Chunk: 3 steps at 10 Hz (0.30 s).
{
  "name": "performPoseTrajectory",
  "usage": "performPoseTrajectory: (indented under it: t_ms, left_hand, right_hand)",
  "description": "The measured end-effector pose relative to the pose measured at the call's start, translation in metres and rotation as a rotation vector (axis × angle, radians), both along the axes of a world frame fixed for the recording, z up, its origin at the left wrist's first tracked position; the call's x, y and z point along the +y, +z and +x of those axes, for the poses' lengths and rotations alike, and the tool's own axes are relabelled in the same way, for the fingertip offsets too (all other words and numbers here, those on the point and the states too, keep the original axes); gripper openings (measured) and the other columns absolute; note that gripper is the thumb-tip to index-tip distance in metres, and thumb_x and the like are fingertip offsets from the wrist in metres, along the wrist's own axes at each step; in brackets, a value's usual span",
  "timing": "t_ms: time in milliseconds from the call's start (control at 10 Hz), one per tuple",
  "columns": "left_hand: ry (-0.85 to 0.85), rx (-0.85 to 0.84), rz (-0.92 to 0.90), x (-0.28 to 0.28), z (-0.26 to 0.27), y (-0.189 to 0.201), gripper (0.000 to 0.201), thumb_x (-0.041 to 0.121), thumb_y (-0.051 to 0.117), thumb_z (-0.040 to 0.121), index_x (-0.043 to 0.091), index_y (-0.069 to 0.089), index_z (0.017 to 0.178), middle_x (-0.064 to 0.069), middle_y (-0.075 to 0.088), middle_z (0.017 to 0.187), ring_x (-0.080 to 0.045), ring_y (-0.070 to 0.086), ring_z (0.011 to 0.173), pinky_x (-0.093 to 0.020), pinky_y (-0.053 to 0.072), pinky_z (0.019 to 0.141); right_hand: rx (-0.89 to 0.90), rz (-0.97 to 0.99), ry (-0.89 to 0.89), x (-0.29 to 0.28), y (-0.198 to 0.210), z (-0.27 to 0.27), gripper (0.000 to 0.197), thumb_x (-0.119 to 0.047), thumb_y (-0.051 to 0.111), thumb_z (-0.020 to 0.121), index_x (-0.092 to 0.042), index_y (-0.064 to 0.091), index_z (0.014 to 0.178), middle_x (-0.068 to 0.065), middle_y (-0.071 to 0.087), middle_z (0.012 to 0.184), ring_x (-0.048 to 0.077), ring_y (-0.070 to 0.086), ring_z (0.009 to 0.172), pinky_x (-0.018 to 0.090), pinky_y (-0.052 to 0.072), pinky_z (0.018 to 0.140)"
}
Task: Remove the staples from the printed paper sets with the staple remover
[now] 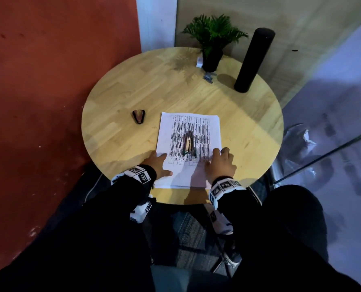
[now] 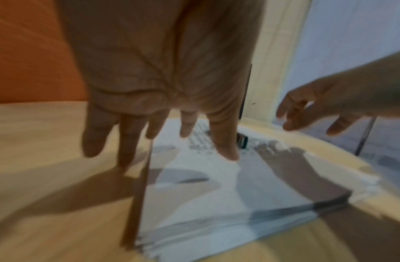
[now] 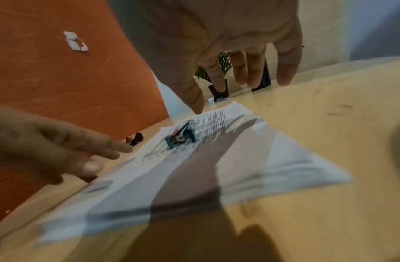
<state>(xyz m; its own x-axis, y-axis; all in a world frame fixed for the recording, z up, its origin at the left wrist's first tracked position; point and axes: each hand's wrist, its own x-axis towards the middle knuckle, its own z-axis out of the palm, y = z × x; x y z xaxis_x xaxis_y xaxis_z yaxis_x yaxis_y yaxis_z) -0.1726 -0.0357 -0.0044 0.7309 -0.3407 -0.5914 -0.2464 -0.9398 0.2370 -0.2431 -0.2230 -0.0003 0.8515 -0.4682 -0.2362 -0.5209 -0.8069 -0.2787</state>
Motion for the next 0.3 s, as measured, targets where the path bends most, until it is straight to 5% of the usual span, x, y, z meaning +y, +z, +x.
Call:
performPoseTrajectory:
  t_ms: [100,300]
  left_hand:
    - [0.016,0.044,0.053,-0.003,-0.015,0.020,0.071,0.047,0.051,0.093,0.010,0.026,0.148,-0.010,0.024,0.156,-0.026,0.027,0.142,-0.031,0.026,0.112]
    - [-0.031,0.061,0.060,0.007,-0.029,0.030,0.064,0.047,0.044,0.096,0.007,0.034,0.144,-0.011,0.031,0.153,-0.025,0.031,0.139,-0.029,0.026,0.110]
  right_hand:
    - [0.191,0.004,0.042,0.008,-0.003,-0.022,0.036,-0.025,0.042,0.095,-0.012,0.045,0.128,0.011,0.040,0.134,0.030,0.040,0.123,0.044,0.038,0.095]
    - [0.172,0.000,0.091,0.017,0.007,-0.036,0.032,-0.022,0.041,0.095,-0.013,0.046,0.125,0.011,0.045,0.127,0.031,0.047,0.117,0.041,0.042,0.089]
